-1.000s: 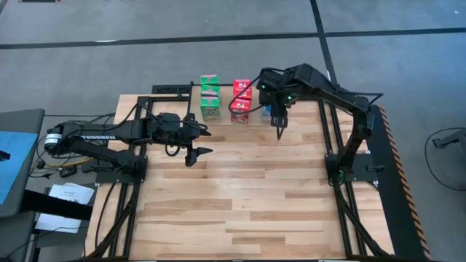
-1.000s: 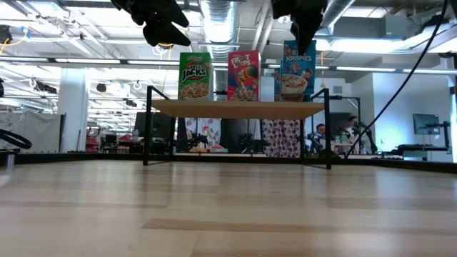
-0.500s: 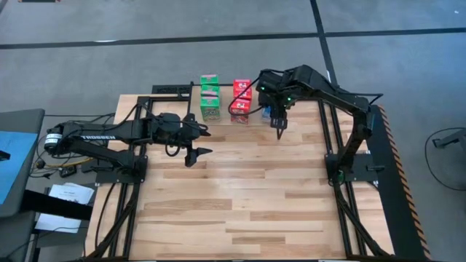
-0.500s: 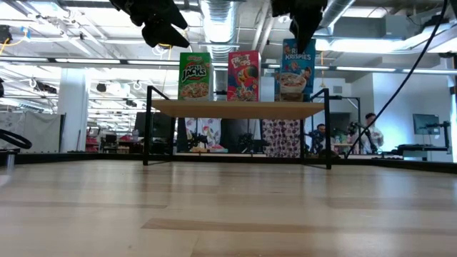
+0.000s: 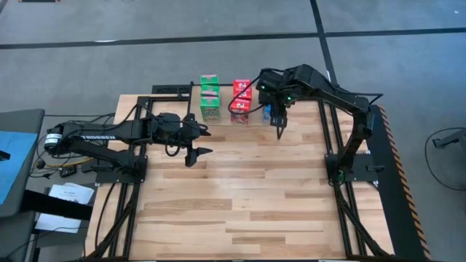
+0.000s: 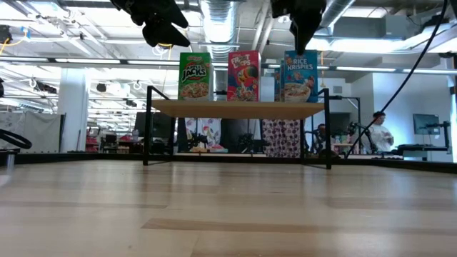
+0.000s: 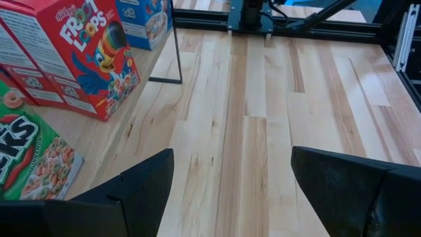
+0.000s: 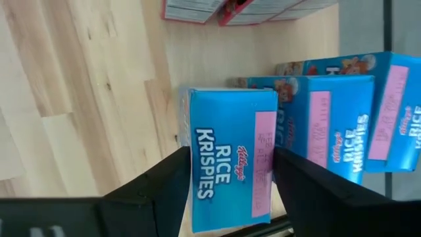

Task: Stack cereal on shelf
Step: Put the blue cereal box on the shelf aligned with the other blue cereal boxes

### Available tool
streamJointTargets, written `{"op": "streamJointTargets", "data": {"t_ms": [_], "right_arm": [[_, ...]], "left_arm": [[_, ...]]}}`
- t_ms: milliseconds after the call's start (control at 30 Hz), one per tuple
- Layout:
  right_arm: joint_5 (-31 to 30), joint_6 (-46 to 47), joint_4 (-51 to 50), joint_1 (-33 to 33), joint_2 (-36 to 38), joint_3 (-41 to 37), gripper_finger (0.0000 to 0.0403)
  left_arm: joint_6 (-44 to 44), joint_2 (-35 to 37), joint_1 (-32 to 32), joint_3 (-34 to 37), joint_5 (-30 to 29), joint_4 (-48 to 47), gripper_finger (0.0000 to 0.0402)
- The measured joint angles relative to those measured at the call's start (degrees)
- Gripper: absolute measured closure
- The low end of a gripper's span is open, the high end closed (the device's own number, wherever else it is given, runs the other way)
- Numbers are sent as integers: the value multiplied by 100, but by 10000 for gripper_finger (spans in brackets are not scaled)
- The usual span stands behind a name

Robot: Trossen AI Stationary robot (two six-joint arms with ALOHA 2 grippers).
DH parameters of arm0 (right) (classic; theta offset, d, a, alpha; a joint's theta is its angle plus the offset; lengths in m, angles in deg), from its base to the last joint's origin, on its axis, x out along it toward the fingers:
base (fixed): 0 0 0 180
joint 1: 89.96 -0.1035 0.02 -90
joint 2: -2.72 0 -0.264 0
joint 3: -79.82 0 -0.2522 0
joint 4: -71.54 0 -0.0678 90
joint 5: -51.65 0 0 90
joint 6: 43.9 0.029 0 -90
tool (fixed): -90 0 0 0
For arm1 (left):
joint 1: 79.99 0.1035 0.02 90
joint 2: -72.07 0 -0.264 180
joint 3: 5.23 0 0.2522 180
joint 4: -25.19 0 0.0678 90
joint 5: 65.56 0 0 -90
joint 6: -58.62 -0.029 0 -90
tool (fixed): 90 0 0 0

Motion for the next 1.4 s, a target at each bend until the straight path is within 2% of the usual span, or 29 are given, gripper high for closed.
{"op": "streamJointTargets", "data": {"t_ms": [667, 1067, 1400], "right_arm": [[-48, 214, -54, -4, 13, 11, 163], [-4, 267, -48, -9, 17, 557, 163], [0, 440, -56, -314, 118, 562, 163]], "left_arm": [[0, 0, 0, 0, -195, 2, 107], [0, 0, 0, 0, -195, 2, 107], [176, 0, 1, 0, -197, 1, 107]]}}
